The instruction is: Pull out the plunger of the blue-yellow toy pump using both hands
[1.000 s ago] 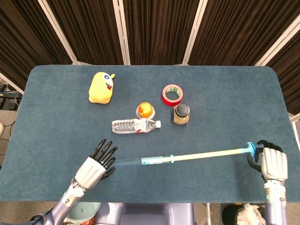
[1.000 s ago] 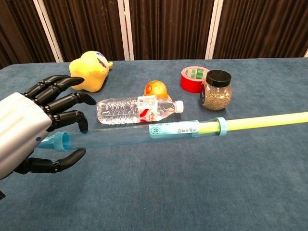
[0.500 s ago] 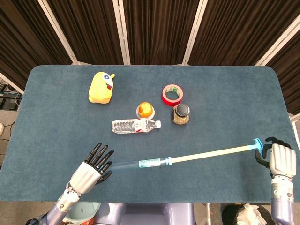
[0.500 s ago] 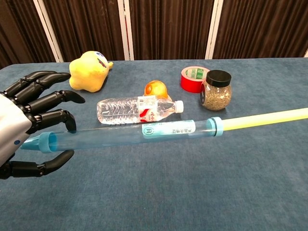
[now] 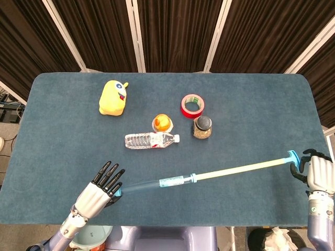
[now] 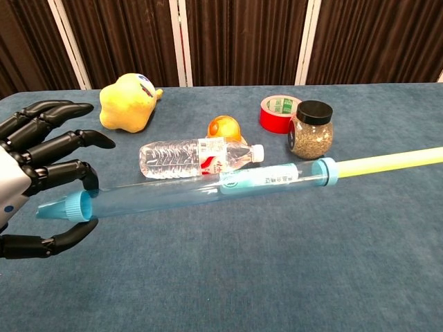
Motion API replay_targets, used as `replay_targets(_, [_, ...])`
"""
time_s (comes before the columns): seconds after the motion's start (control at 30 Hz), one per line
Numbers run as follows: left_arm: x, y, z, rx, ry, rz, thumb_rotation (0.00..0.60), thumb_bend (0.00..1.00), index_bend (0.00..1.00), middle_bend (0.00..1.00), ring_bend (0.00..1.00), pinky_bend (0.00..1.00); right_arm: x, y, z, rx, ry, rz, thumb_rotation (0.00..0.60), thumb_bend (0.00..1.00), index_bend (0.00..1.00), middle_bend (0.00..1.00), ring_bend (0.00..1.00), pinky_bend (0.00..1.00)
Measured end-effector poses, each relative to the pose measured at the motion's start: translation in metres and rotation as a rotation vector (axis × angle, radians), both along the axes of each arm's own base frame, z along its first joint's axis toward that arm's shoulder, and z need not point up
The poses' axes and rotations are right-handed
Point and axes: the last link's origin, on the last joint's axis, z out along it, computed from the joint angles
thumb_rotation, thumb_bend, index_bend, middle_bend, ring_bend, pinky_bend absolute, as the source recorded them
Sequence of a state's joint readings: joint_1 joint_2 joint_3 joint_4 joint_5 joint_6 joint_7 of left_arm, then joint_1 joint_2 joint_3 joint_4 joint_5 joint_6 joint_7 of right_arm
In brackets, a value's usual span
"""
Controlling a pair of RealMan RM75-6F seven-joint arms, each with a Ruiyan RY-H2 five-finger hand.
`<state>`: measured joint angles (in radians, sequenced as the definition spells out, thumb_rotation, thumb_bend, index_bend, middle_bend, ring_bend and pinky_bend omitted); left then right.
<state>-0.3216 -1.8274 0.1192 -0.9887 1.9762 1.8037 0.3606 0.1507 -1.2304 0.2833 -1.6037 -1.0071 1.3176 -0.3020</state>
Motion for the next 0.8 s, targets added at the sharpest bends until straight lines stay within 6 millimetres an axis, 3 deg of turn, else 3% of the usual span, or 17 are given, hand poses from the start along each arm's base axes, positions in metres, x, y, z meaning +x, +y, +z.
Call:
replay_targets(0.4, [0.001,0.003,0.0,0.005,-0.004,0.001,0.6,0.62,0.73,0.24,0.08,0.1,-0.004,-0.002,0.003,-0.002,-0.008,-0.017,0.6,0.41,0.84,0.35,0.31,0.3])
replay_targets(0.63, [0.003,0.015,-0.015,-0.035,0.02,0.01,0.6,0.61,0.71,0.24,0.09,0.1,-0.007,0.01,-0.013,0.049,-0.019,-0.028,0.6,0.39,0.83,0.35,0.31,0.3])
replay_targets(0.67, [0.003,0.016,-0.017,-0.04,0.026,0.011,0.6,0.6,0.69,0.24,0.09,0.1,-0.008,0.013,-0.017,0.062,-0.021,-0.034,0.6,0.38,0.81,0.34,0.31,0.3])
replay_targets(0.8, [0.001,0.018,-0.023,-0.04,0.041,0.01,0.6,0.48,0.58,0.22,0.09,0.1,-0.014,0.02,-0.034,0.104,-0.036,-0.048,0.6,0.27,0.52,0.25,0.28,0.3])
